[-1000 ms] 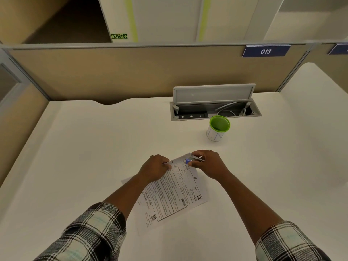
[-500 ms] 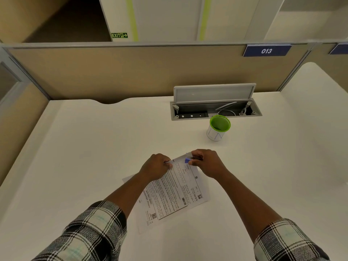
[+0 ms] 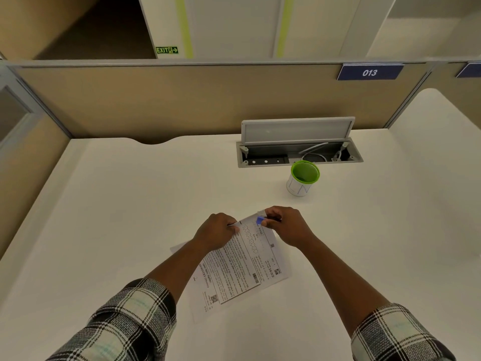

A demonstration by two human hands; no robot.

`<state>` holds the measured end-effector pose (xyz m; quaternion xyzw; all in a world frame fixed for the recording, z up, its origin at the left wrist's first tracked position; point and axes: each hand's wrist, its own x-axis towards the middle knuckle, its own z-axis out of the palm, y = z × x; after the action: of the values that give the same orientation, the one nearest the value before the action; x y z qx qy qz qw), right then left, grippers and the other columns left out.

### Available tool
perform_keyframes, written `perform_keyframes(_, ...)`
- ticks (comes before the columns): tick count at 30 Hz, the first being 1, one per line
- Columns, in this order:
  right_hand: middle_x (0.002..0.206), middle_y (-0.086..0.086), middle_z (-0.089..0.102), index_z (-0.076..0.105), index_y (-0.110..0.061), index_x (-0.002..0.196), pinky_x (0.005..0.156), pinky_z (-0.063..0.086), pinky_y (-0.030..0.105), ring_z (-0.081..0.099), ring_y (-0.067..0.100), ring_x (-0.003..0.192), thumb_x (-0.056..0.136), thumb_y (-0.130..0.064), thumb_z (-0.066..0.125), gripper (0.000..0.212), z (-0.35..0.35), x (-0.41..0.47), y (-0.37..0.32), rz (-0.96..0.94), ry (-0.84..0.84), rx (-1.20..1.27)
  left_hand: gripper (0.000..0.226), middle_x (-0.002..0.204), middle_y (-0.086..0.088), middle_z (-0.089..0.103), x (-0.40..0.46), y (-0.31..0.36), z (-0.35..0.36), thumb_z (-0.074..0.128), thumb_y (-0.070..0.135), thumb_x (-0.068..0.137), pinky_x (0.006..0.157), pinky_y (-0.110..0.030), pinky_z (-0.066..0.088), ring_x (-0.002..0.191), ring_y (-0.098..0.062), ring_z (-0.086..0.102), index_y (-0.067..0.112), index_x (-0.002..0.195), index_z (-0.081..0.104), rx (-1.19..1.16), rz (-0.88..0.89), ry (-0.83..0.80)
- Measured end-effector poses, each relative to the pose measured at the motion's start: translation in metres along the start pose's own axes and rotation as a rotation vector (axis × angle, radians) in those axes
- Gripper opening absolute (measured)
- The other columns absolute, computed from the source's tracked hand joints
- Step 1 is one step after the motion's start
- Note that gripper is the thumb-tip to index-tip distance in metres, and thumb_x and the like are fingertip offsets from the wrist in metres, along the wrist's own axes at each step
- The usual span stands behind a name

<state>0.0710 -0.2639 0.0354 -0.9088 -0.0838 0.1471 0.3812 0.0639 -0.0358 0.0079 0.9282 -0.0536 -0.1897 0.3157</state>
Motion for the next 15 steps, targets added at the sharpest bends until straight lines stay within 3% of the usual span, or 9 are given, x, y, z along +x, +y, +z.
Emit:
perform_keyframes(3, 0.083, 0.007, 0.07, 0.063, -0.012, 0.087, 0.061, 0.041, 0.026, 0.058, 0.021, 0.071, 0.09, -0.03, 0.066, 0.019, 0.0009, -0.0003, 0.0003, 0.012, 0.0, -0.002, 0.039, 0.061, -0.005, 0.061, -0.0001, 0.0, 0.0004, 0.056, 0.031, 0.094, 0.051, -0.026, 0.038, 0.052, -0.014, 0.053, 0.011, 0.06, 0.056, 0.014, 0.01, -0.004)
perform_keyframes(8, 0.087, 0.011, 0.071, 0.062, -0.01, 0.086, 0.065, 0.046, 0.035, 0.063, 0.028, 0.077, 0.091, -0.03, 0.064, 0.02, 0.0023, -0.0007, -0.0002, 0.03, -0.018, 0.014, 0.042, 0.054, 0.004, 0.053, 0.0001, 0.0008, 0.0012, 0.057, 0.031, 0.094, 0.047, -0.023, 0.034, 0.048, -0.011, 0.048, 0.018, 0.055, 0.048, 0.04, 0.015, 0.012)
perform_keyframes(15, 0.09, 0.018, 0.069, 0.061, -0.001, 0.092, 0.071, 0.05, 0.045, 0.061, 0.036, 0.084, 0.091, -0.029, 0.063, 0.028, 0.0016, -0.0017, -0.0031, 0.027, -0.003, 0.008, 0.04, 0.057, 0.004, 0.057, -0.0007, 0.0022, 0.0008, 0.057, 0.031, 0.094, 0.048, -0.024, 0.037, 0.05, -0.01, 0.053, 0.017, 0.056, 0.054, 0.027, 0.0, 0.009)
